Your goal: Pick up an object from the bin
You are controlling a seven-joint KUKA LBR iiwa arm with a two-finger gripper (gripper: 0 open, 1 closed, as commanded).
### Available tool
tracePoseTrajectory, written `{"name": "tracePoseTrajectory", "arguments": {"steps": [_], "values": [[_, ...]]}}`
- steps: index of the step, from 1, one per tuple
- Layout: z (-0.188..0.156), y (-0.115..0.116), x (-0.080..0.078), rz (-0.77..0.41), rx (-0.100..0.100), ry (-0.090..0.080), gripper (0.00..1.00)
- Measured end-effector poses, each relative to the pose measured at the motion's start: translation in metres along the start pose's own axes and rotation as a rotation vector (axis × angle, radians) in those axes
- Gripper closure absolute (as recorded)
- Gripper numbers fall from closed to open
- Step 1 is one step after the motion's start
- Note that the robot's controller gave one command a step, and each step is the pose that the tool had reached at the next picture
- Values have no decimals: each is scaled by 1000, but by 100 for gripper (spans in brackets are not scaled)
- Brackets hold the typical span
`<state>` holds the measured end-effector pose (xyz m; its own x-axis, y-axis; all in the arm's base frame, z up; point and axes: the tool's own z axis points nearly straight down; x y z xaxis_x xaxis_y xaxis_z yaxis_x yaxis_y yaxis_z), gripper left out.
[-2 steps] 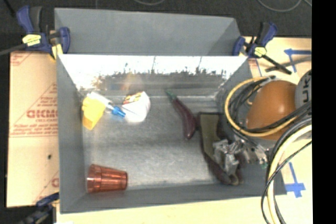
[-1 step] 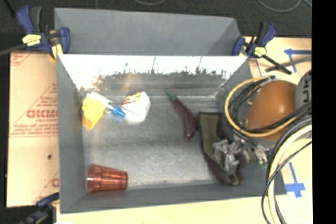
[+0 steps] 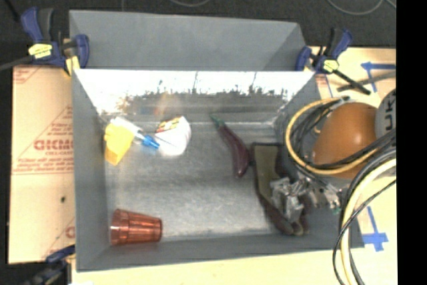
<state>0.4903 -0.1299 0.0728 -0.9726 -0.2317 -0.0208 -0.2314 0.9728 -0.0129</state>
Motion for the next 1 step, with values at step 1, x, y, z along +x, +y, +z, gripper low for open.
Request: {"name": "tracePoseTrajectory", "arguments": {"steps": [1], "values": [[0,0,0,-2,0,0,100]]}}
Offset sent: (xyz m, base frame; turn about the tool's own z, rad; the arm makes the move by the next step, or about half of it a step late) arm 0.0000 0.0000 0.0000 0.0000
